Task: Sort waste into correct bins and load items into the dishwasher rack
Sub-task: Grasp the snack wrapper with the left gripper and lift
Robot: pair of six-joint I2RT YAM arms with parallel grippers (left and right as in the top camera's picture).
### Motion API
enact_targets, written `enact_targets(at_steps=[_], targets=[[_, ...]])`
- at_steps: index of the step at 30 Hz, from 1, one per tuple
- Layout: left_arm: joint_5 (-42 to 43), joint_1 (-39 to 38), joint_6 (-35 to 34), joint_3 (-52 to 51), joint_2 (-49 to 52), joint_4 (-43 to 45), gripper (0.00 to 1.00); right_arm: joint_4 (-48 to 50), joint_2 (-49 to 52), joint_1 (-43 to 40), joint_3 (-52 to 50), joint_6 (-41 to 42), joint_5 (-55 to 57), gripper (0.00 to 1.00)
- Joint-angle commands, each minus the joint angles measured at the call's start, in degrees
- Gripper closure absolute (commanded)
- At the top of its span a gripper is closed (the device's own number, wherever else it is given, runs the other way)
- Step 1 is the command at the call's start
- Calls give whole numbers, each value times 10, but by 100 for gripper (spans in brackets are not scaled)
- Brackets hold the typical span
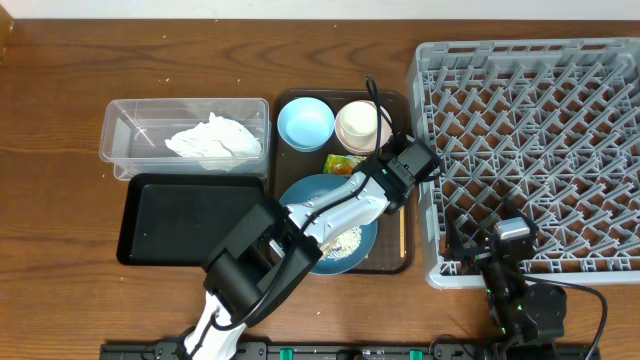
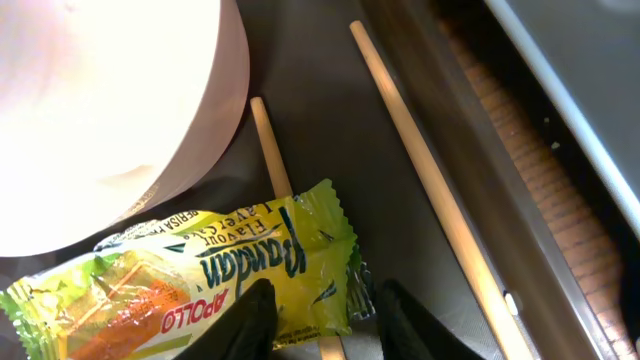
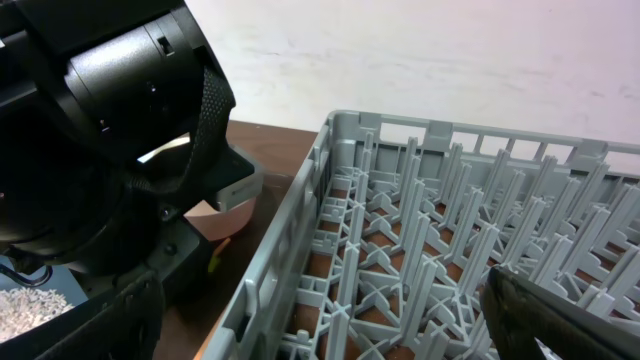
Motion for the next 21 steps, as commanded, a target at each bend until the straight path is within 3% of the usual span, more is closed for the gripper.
enact_targets(at_steps=[1, 5, 7, 21], targets=[[-5, 1, 3, -1, 5, 0, 70, -2, -2, 5, -1, -1, 3, 1], [-5, 1, 3, -1, 4, 0, 81, -2, -2, 5, -1, -1, 3, 1], [-5, 1, 3, -1, 4, 0, 93, -2, -2, 5, -1, -1, 3, 1], [-6, 2, 9, 0, -41, 0, 94, -2, -2, 5, -1, -1, 3, 1]])
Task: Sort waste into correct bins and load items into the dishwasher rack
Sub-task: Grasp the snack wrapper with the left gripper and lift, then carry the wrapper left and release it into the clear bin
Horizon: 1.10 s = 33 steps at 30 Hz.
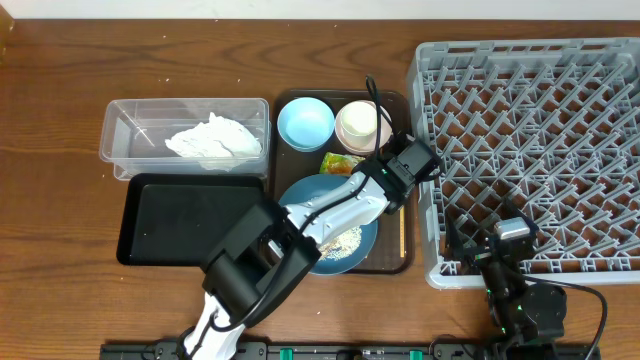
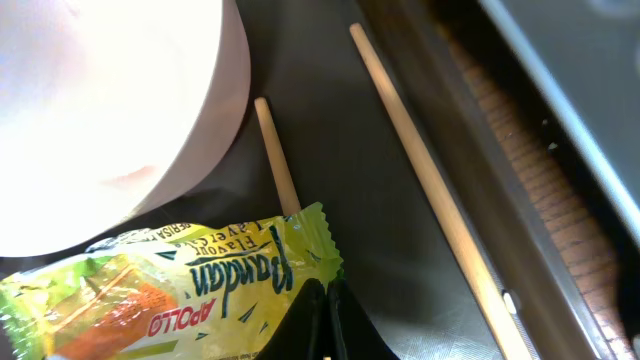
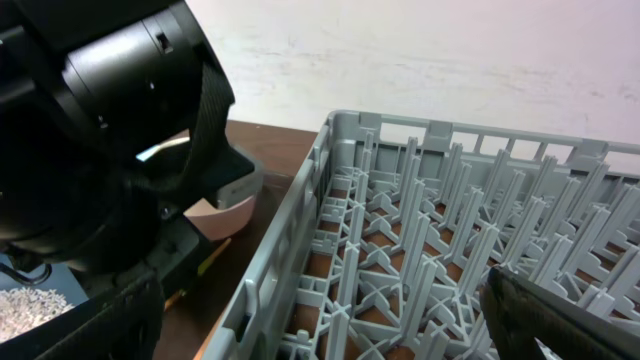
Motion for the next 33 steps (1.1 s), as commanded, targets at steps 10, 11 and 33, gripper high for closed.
enact_targets(at_steps=[10, 11, 33], targets=[[-6, 4, 7, 0, -89, -11, 94, -2, -2, 5, -1, -1, 3, 1], [-8, 6, 7, 0, -102, -12, 94, -2, -2, 5, -1, -1, 3, 1], [-53, 284, 113, -1, -282, -56, 94, -2, -2, 5, -1, -1, 3, 1]])
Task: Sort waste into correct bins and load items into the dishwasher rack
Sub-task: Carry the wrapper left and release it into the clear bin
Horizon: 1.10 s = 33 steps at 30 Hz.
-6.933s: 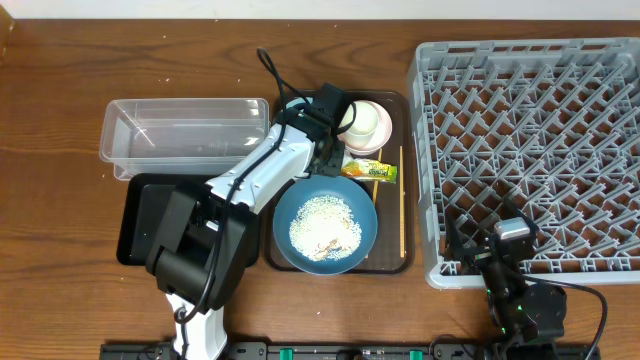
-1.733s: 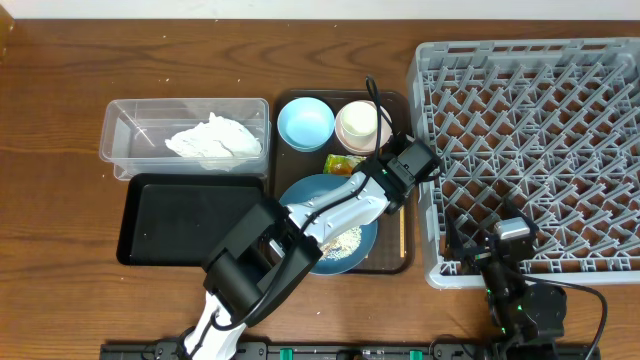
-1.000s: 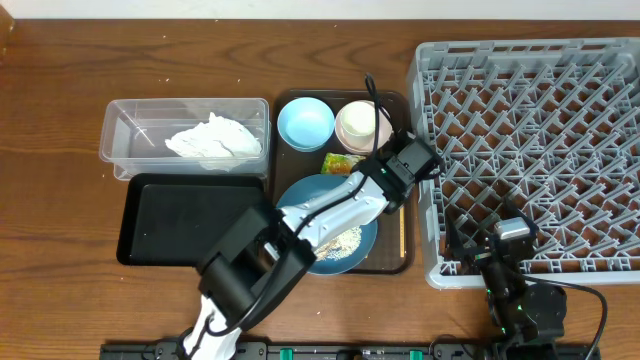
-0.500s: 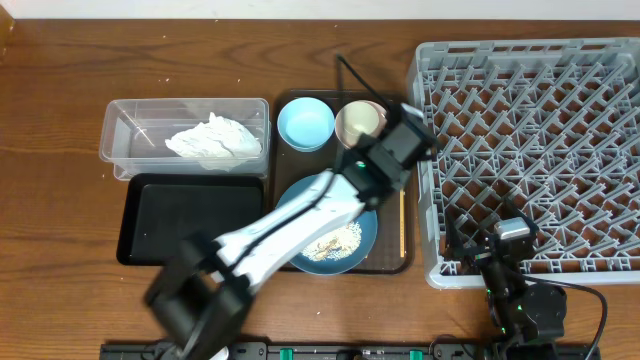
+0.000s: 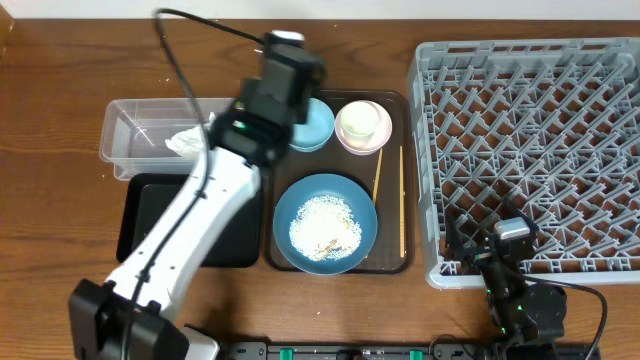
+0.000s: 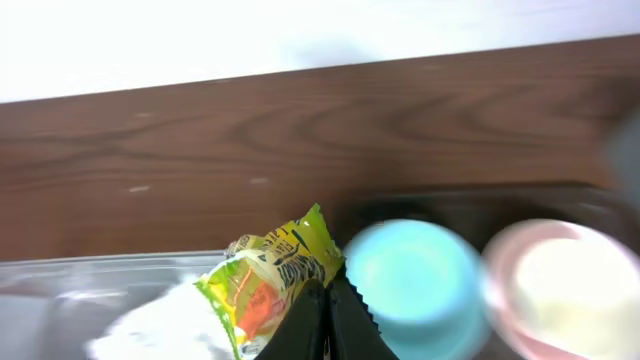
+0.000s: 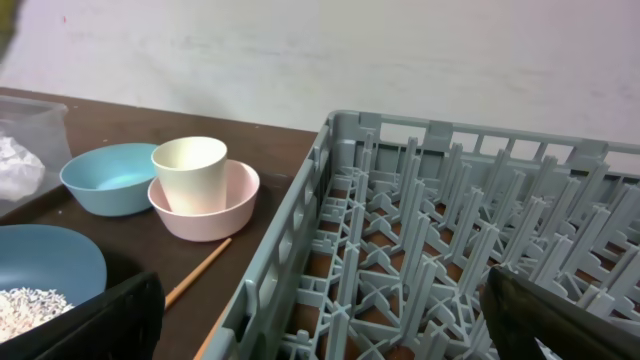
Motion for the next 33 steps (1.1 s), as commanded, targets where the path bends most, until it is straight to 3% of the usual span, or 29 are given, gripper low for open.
enact_targets(at_steps=[1, 11, 21, 24, 25, 26, 27, 33], targets=[[-9, 39, 56, -1, -1, -10, 94, -2, -2, 5, -1, -1, 3, 1], [-2, 132, 59, -14, 28, -62, 94, -2, -2, 5, -1, -1, 3, 1], [-2, 150, 58, -32, 93, -77, 92, -2, -2, 5, -1, -1, 3, 1], [-2, 150, 51, -32, 92, -87, 84, -2, -2, 5, -1, -1, 3, 1], [0, 150, 51, -32, 91, -88, 76, -2, -2, 5, -1, -1, 3, 1], [3, 150, 51, -32, 89, -91, 59, -2, -2, 5, -1, -1, 3, 1], [12, 150, 51, -32, 88, -93, 53, -2, -2, 5, -1, -1, 3, 1], [83, 150, 50, -32, 58, -106, 51, -2, -2, 5, -1, -1, 3, 1]])
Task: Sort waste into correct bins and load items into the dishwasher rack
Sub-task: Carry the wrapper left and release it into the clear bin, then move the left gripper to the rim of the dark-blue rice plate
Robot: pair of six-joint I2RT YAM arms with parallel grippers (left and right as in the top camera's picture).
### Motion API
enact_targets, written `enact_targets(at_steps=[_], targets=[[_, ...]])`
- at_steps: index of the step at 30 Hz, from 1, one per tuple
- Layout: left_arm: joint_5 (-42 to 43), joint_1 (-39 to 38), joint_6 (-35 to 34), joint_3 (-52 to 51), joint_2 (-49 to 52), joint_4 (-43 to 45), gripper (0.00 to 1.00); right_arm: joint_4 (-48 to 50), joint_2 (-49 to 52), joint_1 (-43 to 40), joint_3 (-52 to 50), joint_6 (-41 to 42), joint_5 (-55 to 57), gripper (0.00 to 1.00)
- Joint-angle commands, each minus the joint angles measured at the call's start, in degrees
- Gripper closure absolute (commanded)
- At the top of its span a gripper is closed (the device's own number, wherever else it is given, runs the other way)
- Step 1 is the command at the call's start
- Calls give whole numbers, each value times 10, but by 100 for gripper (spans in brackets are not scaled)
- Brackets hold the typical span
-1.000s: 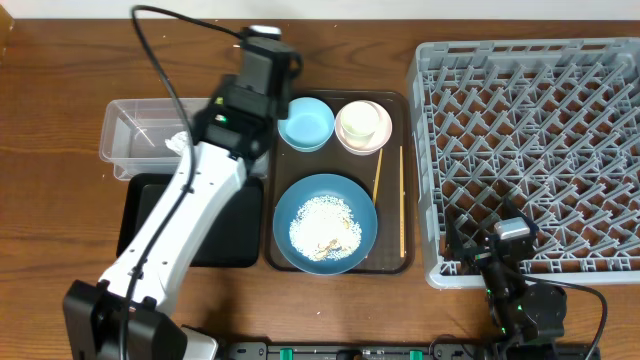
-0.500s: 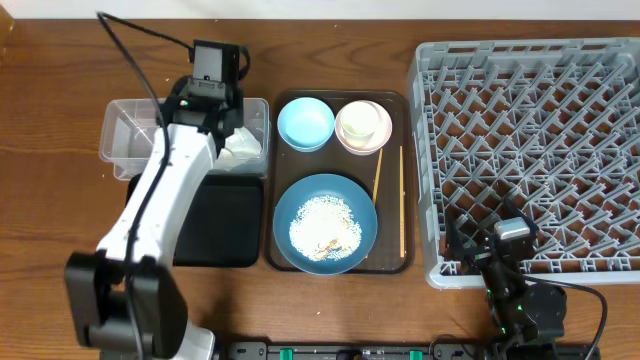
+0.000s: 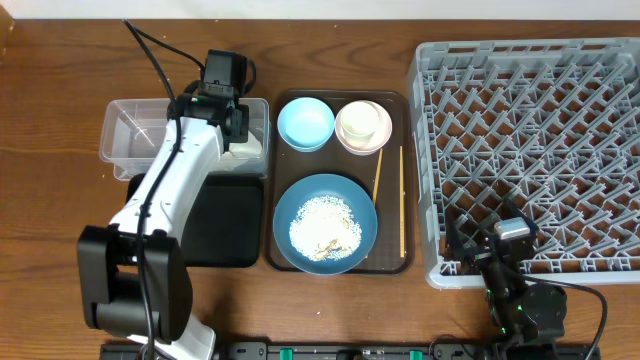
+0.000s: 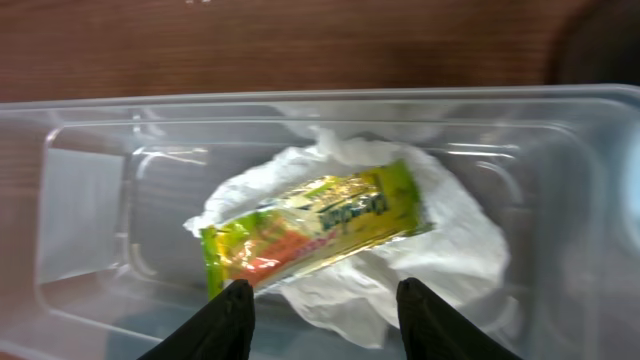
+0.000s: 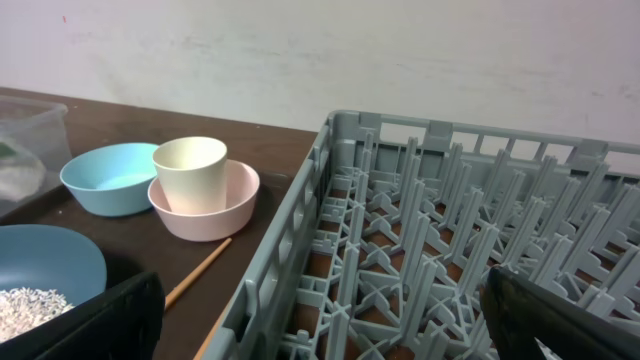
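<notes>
A green-yellow snack wrapper (image 4: 315, 225) lies on crumpled white tissue (image 4: 440, 250) inside the clear plastic bin (image 4: 80, 180). My left gripper (image 4: 325, 297) hangs open just above it with nothing between its fingers; in the overhead view the left gripper (image 3: 232, 122) is over the bin's right end. The grey dishwasher rack (image 3: 530, 140) fills the right side. My right gripper (image 5: 320, 335) sits open at the rack's near left corner and holds nothing.
A brown tray (image 3: 285, 258) carries a small blue bowl (image 3: 305, 123), a cream cup in a pink bowl (image 3: 363, 125), a blue plate of rice (image 3: 324, 223) and two chopsticks (image 3: 402, 200). A black tray (image 3: 215, 225) lies in front of the bin.
My left gripper has moved left from the blue bowl to the clear bin and opened. The wrapper it held now lies on the tissue in the bin. The right arm is unchanged.
My left gripper stood open around the wrapper's edge on the brown tray beside the cup. It then shut on the wrapper. Later it held the wrapper near the blue bowl and bin. Now the wrapper rests in the bin and the gripper is open.
</notes>
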Motion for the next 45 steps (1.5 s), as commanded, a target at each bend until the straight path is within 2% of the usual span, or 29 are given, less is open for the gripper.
enact_targets(at_steps=[1, 7, 11, 19, 22, 26, 30, 39, 45], targets=[[80, 1, -7, -3, -42, -11, 51, -2, -2, 5, -1, -1, 3, 1], [277, -12, -88, -3, -109, -71, 51, -2, -2, 5, -1, -1, 3, 1], [337, -63, -116, -3, -130, -116, 51, -2, -2, 5, -1, -1, 3, 1], [334, -232, -141, -42, -115, -150, 51, -2, -2, 5, -1, -1, 3, 1], [330, -289, -170, -73, -110, -129, 51, -2, -2, 5, -1, -1, 3, 1], [277, -362, -229, -125, -101, -77, 52, -2, -2, 5, -1, -1, 3, 1], [264, -416, -243, -167, -96, -12, 53, -2, -2, 5, -1, -1, 3, 1], [143, -461, -244, -179, -93, 56, 60, -2, -2, 5, -1, -1, 3, 1], [133, -461, -284, -179, -79, 75, 63, -2, -2, 5, -1, -1, 3, 1]])
